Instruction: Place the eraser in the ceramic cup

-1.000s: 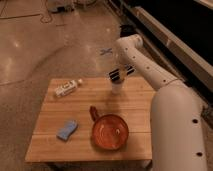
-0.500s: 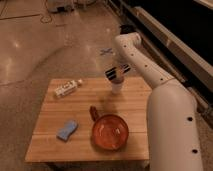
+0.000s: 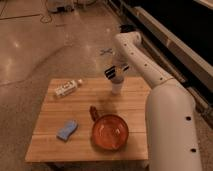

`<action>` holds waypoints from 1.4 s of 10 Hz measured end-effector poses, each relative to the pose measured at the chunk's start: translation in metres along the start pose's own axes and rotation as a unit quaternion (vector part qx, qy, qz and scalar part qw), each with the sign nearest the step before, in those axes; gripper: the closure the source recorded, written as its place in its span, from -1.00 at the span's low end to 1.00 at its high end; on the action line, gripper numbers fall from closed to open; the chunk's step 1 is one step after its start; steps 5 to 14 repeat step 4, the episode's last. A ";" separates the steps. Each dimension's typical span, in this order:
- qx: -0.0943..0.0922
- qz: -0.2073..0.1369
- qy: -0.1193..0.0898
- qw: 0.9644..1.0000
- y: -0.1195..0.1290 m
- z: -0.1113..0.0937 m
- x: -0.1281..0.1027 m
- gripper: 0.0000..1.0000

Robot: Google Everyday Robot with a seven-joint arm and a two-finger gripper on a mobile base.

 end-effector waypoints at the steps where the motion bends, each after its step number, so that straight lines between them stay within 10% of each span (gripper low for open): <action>1: 0.000 -0.001 0.000 1.000 0.002 -0.003 0.003 -0.60; 14: -0.001 -0.008 -0.006 1.000 0.003 -0.010 0.005 -0.60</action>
